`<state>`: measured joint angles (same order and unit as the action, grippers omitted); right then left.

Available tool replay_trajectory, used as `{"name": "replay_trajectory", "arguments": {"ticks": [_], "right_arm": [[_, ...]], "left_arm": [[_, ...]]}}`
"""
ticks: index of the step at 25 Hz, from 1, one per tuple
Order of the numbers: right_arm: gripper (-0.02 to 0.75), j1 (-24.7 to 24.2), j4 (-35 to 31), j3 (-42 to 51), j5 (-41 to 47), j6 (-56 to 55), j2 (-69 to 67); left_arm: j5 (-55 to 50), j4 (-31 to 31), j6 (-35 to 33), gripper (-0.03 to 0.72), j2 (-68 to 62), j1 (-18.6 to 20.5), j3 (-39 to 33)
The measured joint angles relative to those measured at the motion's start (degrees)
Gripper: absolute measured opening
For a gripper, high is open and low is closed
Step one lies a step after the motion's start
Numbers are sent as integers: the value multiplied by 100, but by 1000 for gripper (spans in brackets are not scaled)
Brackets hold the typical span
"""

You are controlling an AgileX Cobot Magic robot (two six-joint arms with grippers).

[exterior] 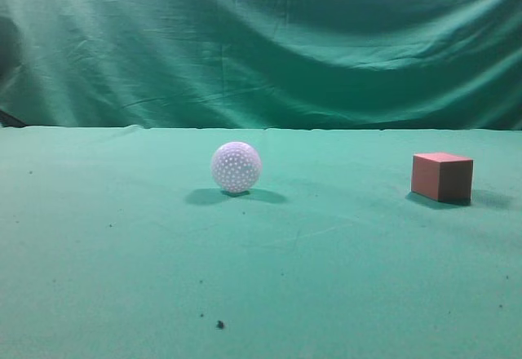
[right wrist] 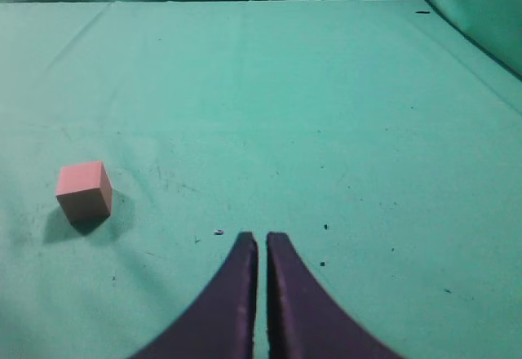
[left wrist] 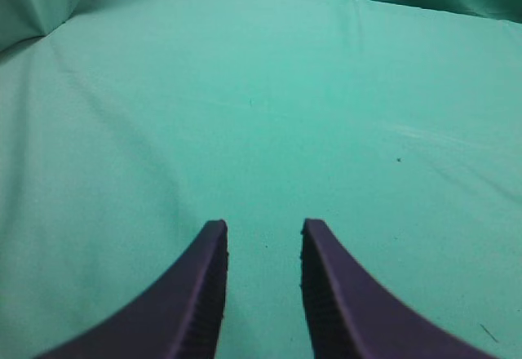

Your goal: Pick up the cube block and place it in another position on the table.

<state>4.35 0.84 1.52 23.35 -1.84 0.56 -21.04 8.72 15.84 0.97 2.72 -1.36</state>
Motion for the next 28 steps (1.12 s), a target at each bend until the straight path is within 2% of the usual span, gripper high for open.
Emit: {"name": "replay_trajectory", "arguments": {"ticks": [24,26,28], "right_arm": [[0,0,10,0,-51,22,0],[0,0,-195,5,-427,-81,0],[0,0,-679,14,-1140,-224,0]], "left_arm": [[0,0,0,262,0,0,0],[0,0,0,262,0,0,0],[0,0,0,262,0,0,0]]}}
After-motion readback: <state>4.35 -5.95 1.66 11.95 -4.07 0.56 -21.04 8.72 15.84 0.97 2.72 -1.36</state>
